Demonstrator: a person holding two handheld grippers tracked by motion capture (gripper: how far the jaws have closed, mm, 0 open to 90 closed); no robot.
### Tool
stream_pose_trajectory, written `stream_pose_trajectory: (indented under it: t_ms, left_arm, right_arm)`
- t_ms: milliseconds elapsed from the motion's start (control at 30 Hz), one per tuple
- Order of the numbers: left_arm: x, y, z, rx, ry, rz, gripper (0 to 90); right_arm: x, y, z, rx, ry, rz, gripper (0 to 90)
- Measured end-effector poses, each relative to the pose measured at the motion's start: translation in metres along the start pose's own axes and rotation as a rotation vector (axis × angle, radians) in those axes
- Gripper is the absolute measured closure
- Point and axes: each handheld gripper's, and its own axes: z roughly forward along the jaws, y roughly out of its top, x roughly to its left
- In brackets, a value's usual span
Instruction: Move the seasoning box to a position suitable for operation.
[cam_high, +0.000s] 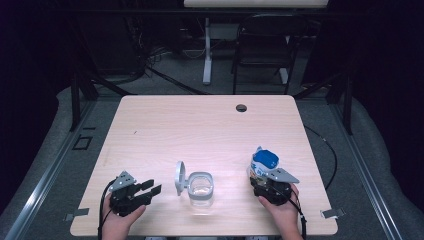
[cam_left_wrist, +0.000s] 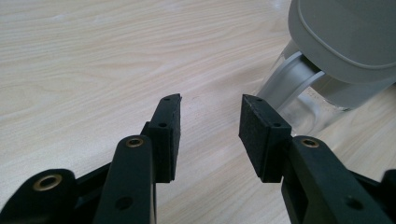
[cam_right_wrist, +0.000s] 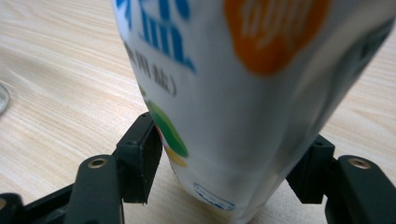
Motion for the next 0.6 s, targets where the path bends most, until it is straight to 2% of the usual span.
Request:
stream_pose_trajectory:
  t_ms: [267,600]
  left_arm:
    - [0.0002,0.0,0.0,0.0,0.0,-0.003,59.0]
    - [0.0014,-0.0002,-0.0003,0.008,-0.001,0.0,59.0]
  right_arm:
    - [-0.0007,0.0,0.0021,-0.01,-0.002,0.004,34.5]
    - [-0.0014,0.0006,0.0029,-0.008,0.011,0.003,36.4]
